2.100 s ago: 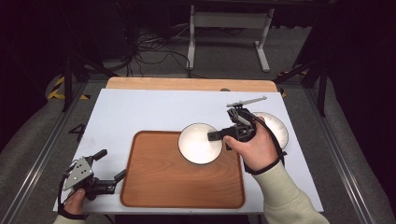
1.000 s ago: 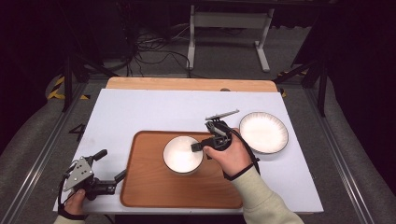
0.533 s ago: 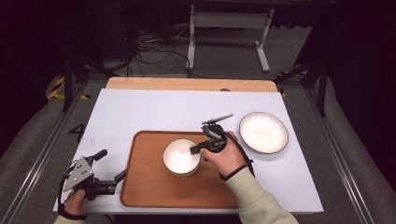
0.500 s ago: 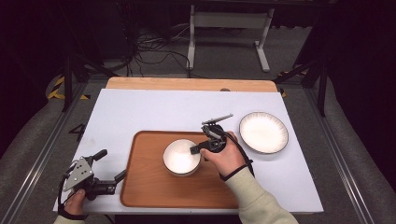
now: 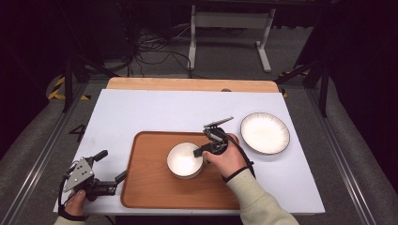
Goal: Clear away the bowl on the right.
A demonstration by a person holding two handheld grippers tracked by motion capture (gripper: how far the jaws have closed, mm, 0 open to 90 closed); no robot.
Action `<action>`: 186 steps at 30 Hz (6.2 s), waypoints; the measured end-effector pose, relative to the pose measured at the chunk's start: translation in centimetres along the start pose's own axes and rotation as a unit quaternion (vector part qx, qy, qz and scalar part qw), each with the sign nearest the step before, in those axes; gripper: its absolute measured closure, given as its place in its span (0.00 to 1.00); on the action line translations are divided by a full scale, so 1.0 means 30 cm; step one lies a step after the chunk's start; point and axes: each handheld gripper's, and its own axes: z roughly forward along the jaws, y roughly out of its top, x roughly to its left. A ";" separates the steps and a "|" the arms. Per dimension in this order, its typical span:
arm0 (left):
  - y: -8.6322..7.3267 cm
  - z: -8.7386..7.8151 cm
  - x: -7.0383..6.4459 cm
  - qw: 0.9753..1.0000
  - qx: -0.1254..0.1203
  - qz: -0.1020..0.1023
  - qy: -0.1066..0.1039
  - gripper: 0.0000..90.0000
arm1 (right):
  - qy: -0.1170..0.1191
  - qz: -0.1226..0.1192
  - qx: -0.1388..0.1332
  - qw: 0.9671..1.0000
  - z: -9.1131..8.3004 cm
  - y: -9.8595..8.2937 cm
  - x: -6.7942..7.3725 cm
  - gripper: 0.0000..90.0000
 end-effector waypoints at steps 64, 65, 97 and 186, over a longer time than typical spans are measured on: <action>0.001 0.002 0.000 1.000 0.001 -0.001 0.001 0.00 | 0.011 -0.254 -0.273 0.928 -0.203 -0.087 0.010 0.49; 0.001 0.002 0.000 1.000 0.001 -0.001 0.001 0.00 | 0.011 -0.260 -0.279 0.924 -0.205 -0.090 0.010 0.47; 0.002 0.004 0.001 1.000 0.006 -0.002 0.000 0.00 | 0.038 -0.342 -0.381 0.859 -0.270 -0.182 -0.064 0.24; 0.003 0.005 -0.001 1.000 0.008 0.004 -0.001 0.00 | -0.011 -0.282 -0.401 0.872 -0.258 -0.466 -0.461 0.02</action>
